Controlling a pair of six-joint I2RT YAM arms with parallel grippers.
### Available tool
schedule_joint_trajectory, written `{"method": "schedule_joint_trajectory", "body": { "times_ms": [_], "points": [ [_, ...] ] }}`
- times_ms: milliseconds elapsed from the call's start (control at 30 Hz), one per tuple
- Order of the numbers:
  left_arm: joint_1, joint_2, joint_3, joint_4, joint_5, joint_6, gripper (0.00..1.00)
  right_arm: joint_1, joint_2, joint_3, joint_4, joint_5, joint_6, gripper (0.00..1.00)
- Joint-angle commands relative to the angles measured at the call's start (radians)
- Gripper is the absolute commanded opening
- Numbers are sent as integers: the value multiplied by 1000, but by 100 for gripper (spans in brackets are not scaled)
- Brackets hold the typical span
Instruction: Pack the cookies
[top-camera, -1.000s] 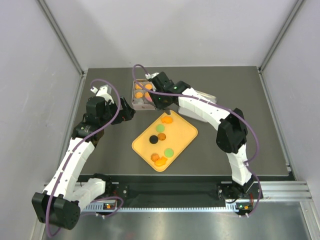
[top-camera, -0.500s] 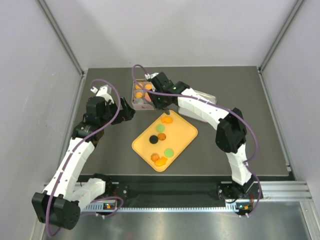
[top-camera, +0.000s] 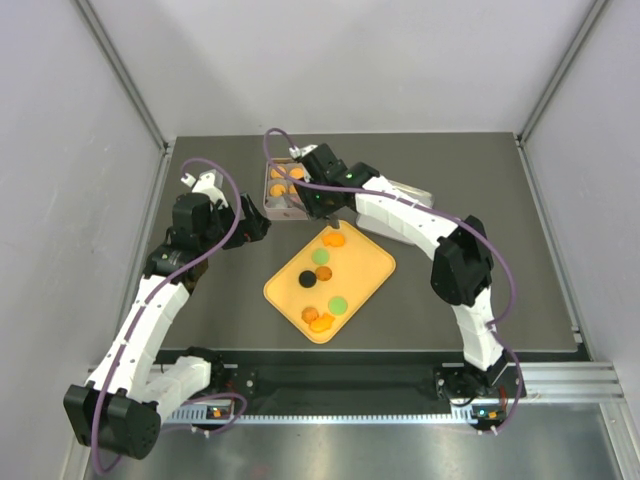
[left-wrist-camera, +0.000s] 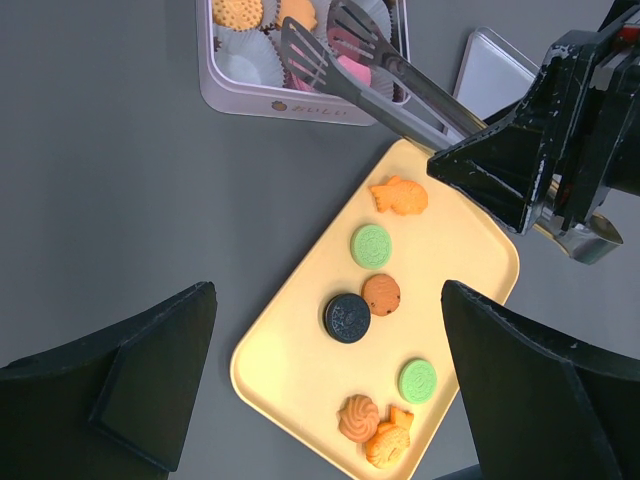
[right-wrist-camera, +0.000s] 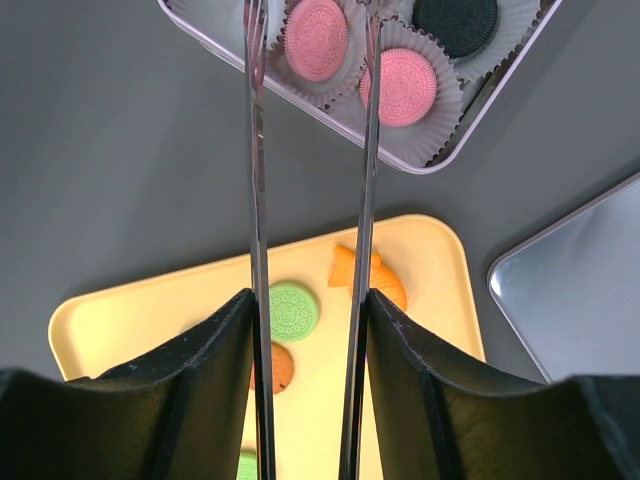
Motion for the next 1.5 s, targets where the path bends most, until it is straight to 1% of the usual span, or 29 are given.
{"method": "schedule_joint_trajectory", "body": {
  "times_ms": [0,167,300,367,400,467,500,567,600,633,667,700,800,900,1100,1233,1467],
  "points": [
    [9,3,-6,42,-9,4,99,5,-20,70,38,3,-1,46],
    [9,2,-6,42,-12,4,99,5,-54,110,12,24,-10,46],
    [7,-1,-6,40,-15,4,99,5,-136,97,-5,34,-7,45],
    [9,-3,-6,42,-13,4,99,9,-183,40,-3,34,-6,45],
    [7,-1,-6,40,-15,4,99,11,-233,14,-2,34,-6,45],
    [7,-1,-6,42,-12,4,99,17,-290,-72,1,44,2,45],
    [9,-1,-6,42,-10,4,99,17,-352,-104,6,46,5,45],
    [7,-1,-6,42,-10,2,99,22,-417,-205,10,44,16,45],
    [9,-1,-6,42,-10,2,99,25,-486,-242,12,44,17,45],
    [9,-4,-6,42,-9,2,99,31,-520,-314,18,46,25,45],
    [9,-4,-6,43,-10,2,99,35,-552,-348,17,55,30,45],
    [9,-3,-6,43,-9,2,99,38,-610,-412,14,55,43,45],
    [7,-3,-6,45,-7,0,99,61,-712,-509,15,49,66,45],
    [9,-3,-6,45,-4,0,99,101,-773,-647,12,41,92,45],
    [9,-1,-6,47,-3,-1,99,172,-803,-768,10,23,115,44],
    [9,-1,-7,45,-6,0,99,209,-780,-796,6,18,99,44],
    [9,0,-6,42,-12,2,99,226,-735,-805,3,15,77,44]
  ]
}}
